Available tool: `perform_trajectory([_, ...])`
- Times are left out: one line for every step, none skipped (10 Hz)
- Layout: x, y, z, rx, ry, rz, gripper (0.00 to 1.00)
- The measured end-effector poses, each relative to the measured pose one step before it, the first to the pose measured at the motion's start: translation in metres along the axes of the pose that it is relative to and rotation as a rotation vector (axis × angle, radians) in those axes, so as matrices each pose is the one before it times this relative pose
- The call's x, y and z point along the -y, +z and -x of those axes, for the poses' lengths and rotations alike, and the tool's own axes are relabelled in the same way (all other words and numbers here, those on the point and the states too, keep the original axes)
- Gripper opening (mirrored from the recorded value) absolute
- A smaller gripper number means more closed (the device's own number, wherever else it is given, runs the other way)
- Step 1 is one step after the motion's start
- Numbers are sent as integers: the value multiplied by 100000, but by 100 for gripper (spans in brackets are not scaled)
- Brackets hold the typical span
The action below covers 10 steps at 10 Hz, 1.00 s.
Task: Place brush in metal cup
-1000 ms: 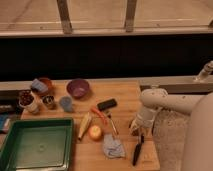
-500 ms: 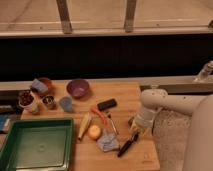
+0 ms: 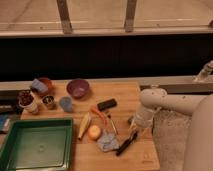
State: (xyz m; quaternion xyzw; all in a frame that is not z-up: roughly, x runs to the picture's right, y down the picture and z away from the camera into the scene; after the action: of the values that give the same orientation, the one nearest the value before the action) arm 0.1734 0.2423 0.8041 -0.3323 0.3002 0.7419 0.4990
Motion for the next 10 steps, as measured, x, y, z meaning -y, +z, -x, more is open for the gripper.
perform_trajectory([-48,-999,150,2727,403,317,2])
perform_trajectory([-91,-1275,212,2983,351,574,2])
perform_trajectory([-210,-1496,157,3170,64,562,2])
perform_trajectory([-248,-1717,412,4279,-101,693,2])
perform_trajectory([-196,-1352,458,3551,-335,397,2])
perform_trajectory([-414,-1674,753,4577,-1035,356,2])
perform_trajectory([-481,-1058,592,2812,-1201,145,2])
perform_trajectory([-852,-1267,892,3446,-2436,-252,2])
perform_trajectory([-768,-922,655,2036,-2129,-176,2])
perform_trajectory([-1156,-761,805,1906,-3969,-345,2])
